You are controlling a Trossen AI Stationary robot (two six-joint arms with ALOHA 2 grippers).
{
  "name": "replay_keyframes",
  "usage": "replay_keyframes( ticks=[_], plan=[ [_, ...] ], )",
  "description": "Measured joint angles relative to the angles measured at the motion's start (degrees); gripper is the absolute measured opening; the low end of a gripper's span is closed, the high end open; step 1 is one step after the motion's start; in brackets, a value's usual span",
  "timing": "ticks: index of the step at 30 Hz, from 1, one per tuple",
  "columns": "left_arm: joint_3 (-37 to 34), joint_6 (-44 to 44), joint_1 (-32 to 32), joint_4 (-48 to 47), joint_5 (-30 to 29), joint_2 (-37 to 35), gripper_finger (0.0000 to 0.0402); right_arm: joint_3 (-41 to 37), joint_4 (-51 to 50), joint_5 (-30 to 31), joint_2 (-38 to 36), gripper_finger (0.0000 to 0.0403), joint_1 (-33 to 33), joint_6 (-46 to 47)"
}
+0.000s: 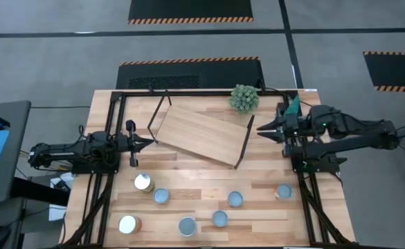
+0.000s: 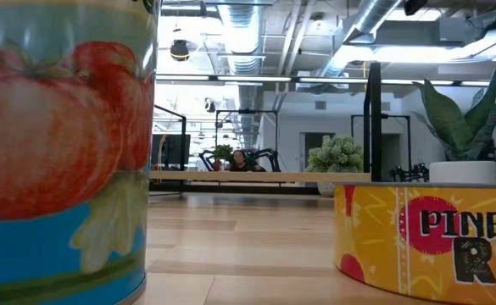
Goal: Pick and place cans onto a shelf
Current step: Put the canned meatballs on the shelf
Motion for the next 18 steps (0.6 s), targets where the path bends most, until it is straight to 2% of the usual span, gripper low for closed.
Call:
replay_keyframes(
  ticks=[4,6,10,15,18],
  plan=[
    [0.00,2.70,0.00,4.56,-0.01,0.02,0.0000,0.00,7.54,0.11,6.79,0.0092,-0.13,-0.58],
    [0.00,3.12,0.00,10.08,-0.13,0.02,0.0000,-0.07,12.21,1.36,10.10,0.0092,-0.43,-2.46],
    [0.00,5.27,0.00,24.39,-0.33,-0.02,0.0000,-0.04,22.16,7.74,15.24,0.0092,-1.51,-6.06],
    [0.01,9.82,0.00,38.95,0.83,-0.02,0.0000,-0.04,28.19,9.43,17.28,0.0092,-3.81,-11.91],
    [1.31,12.35,0.00,39.39,2.99,0.05,0.0000,-0.04,28.88,9.43,17.05,0.0092,-5.25,-12.43]
  ],
)
